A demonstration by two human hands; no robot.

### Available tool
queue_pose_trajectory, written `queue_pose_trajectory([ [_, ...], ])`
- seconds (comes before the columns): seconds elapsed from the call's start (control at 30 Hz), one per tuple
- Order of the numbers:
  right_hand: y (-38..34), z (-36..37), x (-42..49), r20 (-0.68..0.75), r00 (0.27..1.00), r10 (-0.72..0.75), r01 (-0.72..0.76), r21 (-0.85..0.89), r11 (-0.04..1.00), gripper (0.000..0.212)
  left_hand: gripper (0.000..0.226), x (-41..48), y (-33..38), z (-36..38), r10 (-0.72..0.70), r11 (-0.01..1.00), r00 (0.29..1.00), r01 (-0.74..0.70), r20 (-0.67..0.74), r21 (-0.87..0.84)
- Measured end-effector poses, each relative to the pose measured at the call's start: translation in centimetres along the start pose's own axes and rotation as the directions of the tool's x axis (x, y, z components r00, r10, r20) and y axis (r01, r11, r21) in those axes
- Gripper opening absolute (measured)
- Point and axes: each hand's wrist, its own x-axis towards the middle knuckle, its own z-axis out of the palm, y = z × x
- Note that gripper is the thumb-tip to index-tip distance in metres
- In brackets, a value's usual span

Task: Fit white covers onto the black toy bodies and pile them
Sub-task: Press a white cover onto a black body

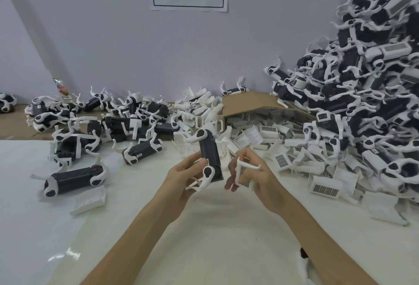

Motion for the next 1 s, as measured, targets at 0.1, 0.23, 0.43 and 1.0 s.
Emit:
queue_pose_trajectory([
  [0.1,0.1,-0.3,0.3,-0.037,0.999,0.032,-0.03,0.057,0.998,0.021,0.048,-0.1,0.1,0.1,0.006,1.0,1.0,-0.006,0.022,-0.022],
  [0.23,0.6,-0.4,0.4,-0.099,0.992,0.073,-0.062,0.103,0.993,0.01,0.048,-0.2,0.2,0.1,0.01,1.0,0.999,-0.009,0.039,-0.011],
  [0.43,0.6,-0.4,0.5,-0.157,0.984,0.08,-0.059,0.131,0.99,0.032,0.055,-0.2,0.1,0.1,0.009,1.0,1.0,-0.009,0.011,-0.015],
  [1.0,-0.9,-0.2,0.2,-0.168,0.956,0.242,-0.141,0.464,0.875,0.013,0.058,-0.3,-0.2,0.6,0.011,0.997,1.0,-0.01,-0.023,0.071],
])
